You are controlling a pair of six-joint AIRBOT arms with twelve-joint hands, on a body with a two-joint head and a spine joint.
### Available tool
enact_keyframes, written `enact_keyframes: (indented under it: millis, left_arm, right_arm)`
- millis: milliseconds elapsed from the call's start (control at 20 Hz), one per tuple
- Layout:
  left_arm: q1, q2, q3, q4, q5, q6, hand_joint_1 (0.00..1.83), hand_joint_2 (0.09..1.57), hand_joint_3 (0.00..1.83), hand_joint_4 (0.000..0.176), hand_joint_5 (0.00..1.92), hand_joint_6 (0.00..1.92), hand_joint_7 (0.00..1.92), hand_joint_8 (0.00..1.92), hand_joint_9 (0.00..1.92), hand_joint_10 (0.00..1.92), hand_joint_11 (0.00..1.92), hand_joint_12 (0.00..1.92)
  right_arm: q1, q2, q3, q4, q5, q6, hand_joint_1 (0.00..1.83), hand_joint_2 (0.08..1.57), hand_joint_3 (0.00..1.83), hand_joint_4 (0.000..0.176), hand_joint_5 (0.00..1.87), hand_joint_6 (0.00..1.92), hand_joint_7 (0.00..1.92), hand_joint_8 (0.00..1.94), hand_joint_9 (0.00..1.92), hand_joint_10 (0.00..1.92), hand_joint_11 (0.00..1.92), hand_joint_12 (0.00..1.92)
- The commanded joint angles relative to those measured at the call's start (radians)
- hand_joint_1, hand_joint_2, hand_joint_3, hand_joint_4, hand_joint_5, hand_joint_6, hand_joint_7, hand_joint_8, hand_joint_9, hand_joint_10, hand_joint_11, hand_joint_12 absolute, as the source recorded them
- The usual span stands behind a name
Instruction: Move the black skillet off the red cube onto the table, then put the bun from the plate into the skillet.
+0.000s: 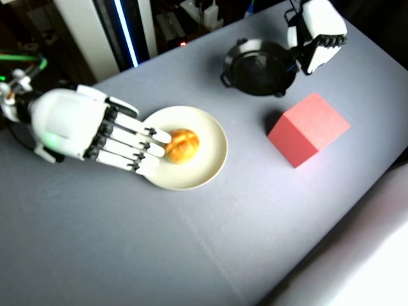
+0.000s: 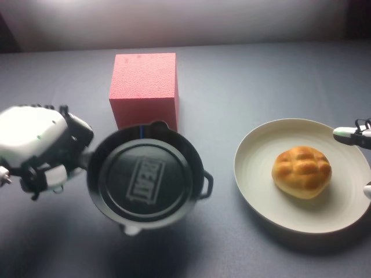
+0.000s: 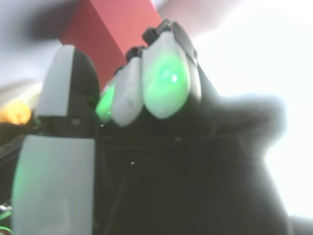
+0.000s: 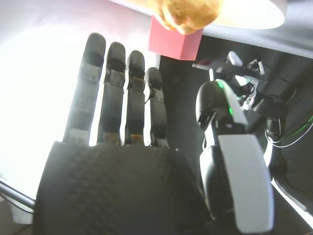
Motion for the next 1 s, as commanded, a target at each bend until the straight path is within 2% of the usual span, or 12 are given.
enact_keyframes:
  millis: [0, 100, 150, 200, 250, 450, 500, 550, 750, 850, 900, 950]
  left_arm:
    - [-0.004, -0.003, 0.005, 0.015, -0.086, 0.006, 1.23, 1.13, 0.00, 0.092, 0.98, 1.92, 1.08, 1.92, 1.27, 1.92, 1.33, 1.92]
    - [-0.004, -0.010, 0.007, 0.012, -0.074, 0.016, 1.23, 1.09, 0.00, 0.074, 0.85, 1.92, 0.90, 1.92, 0.98, 1.92, 1.00, 1.92]
    - [-0.004, -0.010, 0.006, 0.012, -0.074, 0.016, 1.22, 1.06, 0.00, 0.000, 0.76, 1.84, 0.73, 1.91, 0.79, 1.92, 0.76, 1.92]
    - [-0.003, -0.010, 0.006, 0.012, -0.075, 0.016, 1.24, 1.06, 0.00, 0.000, 0.73, 1.71, 0.67, 1.79, 0.70, 1.86, 0.63, 1.92]
    - [-0.003, -0.009, 0.005, 0.012, -0.077, 0.016, 1.16, 1.13, 0.01, 0.000, 0.84, 1.30, 0.52, 1.71, 0.50, 1.78, 0.39, 1.92]
    - [0.009, 0.009, -0.019, 0.013, -0.118, 0.016, 1.12, 1.17, 0.00, 0.000, 0.85, 1.17, 0.55, 0.63, 0.45, 0.79, 0.18, 1.39]
    - [0.012, 0.018, -0.029, 0.020, -0.135, 0.016, 1.12, 1.17, 0.00, 0.000, 0.85, 1.17, 0.55, 0.63, 0.45, 0.79, 0.18, 1.39]
    - [0.016, 0.028, -0.042, 0.029, -0.155, 0.016, 1.13, 1.09, 0.00, 0.000, 0.68, 0.16, 0.60, 0.17, 0.48, 0.42, 0.10, 1.30]
    - [0.022, 0.078, -0.099, 0.091, -0.234, 0.016, 1.04, 1.10, 0.00, 0.018, 0.60, 0.00, 0.54, 0.00, 0.50, 0.06, 0.04, 1.18]
    - [0.033, 0.101, -0.125, 0.113, -0.283, 0.016, 0.94, 1.08, 0.00, 0.064, 0.54, 0.00, 0.48, 0.00, 0.44, 0.01, 0.00, 1.19]
    - [0.038, 0.112, -0.136, 0.121, -0.304, 0.016, 0.92, 1.08, 0.00, 0.044, 0.52, 0.00, 0.47, 0.00, 0.43, 0.01, 0.00, 1.16]
    - [0.046, 0.128, -0.153, 0.134, -0.336, 0.015, 0.90, 1.08, 0.00, 0.049, 0.51, 0.00, 0.46, 0.00, 0.42, 0.00, 0.00, 1.12]
  right_arm:
    - [0.004, 0.001, 0.005, 0.011, 0.116, 0.007, 0.50, 1.32, 0.00, 0.000, 0.36, 0.00, 0.49, 0.00, 0.51, 0.00, 0.51, 0.07]
    - [0.004, 0.001, 0.006, 0.011, 0.116, 0.008, 0.50, 1.32, 0.00, 0.004, 0.36, 0.00, 0.49, 0.00, 0.52, 0.00, 0.51, 0.08]
    - [0.004, 0.001, 0.006, 0.011, 0.116, 0.009, 0.51, 1.32, 0.00, 0.004, 0.36, 0.00, 0.50, 0.00, 0.52, 0.00, 0.51, 0.08]
    - [0.004, 0.001, 0.006, 0.010, 0.116, 0.009, 0.50, 1.32, 0.00, 0.000, 0.36, 0.00, 0.50, 0.00, 0.52, 0.00, 0.51, 0.08]
    - [0.004, 0.001, 0.006, 0.010, 0.116, 0.010, 0.49, 1.32, 0.00, 0.017, 0.35, 0.00, 0.49, 0.00, 0.51, 0.00, 0.51, 0.08]
    - [0.013, 0.002, 0.006, -0.004, 0.117, 0.012, 0.53, 1.29, 0.00, 0.035, 0.35, 0.00, 0.46, 0.00, 0.51, 0.00, 0.51, 0.10]
    - [0.024, 0.003, 0.008, -0.013, 0.117, 0.012, 0.53, 1.29, 0.00, 0.035, 0.35, 0.00, 0.46, 0.00, 0.51, 0.00, 0.51, 0.10]
    - [0.035, 0.003, 0.011, -0.023, 0.117, 0.012, 0.59, 1.26, 0.00, 0.012, 0.33, 0.00, 0.44, 0.00, 0.49, 0.00, 0.50, 0.10]
    - [0.094, 0.001, 0.037, -0.060, 0.062, 0.011, 0.72, 1.20, 0.00, 0.017, 0.32, 0.00, 0.45, 0.00, 0.48, 0.00, 0.51, 0.11]
    - [0.145, -0.010, 0.065, -0.100, -0.023, 0.012, 0.86, 1.11, 0.00, 0.056, 0.33, 0.00, 0.45, 0.00, 0.49, 0.00, 0.46, 0.13]
    - [0.168, -0.017, 0.076, -0.118, -0.055, 0.012, 0.87, 1.09, 0.00, 0.065, 0.34, 0.00, 0.46, 0.00, 0.49, 0.00, 0.46, 0.13]
    - [0.200, -0.028, 0.094, -0.142, -0.109, 0.012, 0.87, 1.08, 0.00, 0.073, 0.33, 0.00, 0.46, 0.00, 0.50, 0.01, 0.43, 0.25]
